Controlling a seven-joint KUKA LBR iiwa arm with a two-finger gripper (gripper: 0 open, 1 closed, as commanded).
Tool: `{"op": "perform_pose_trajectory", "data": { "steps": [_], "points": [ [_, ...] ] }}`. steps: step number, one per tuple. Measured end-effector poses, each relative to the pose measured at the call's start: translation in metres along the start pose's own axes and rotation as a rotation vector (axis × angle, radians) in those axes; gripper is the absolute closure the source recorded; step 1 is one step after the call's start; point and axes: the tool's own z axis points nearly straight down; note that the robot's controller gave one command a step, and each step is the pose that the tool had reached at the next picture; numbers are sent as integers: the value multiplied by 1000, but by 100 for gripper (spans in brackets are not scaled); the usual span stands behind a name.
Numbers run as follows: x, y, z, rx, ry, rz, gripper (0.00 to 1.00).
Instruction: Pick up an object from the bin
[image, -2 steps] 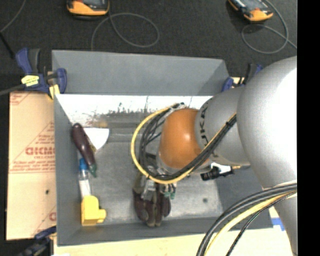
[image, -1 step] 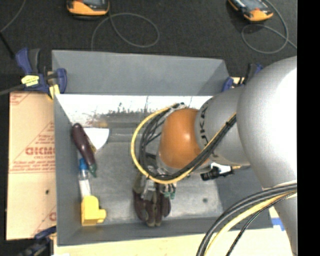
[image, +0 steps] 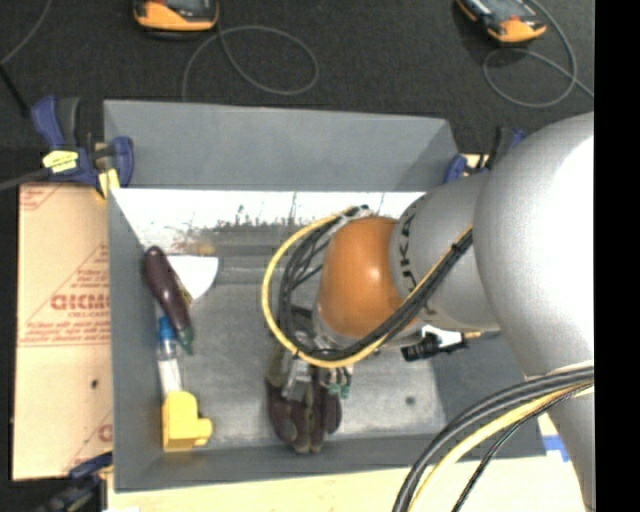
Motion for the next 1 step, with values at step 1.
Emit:
{"op": "perform_pose_trajectory", "data": {
  "steps": [1],
  "points": [
    [44, 26, -17, -1, 0, 95, 100]
  ]
}}
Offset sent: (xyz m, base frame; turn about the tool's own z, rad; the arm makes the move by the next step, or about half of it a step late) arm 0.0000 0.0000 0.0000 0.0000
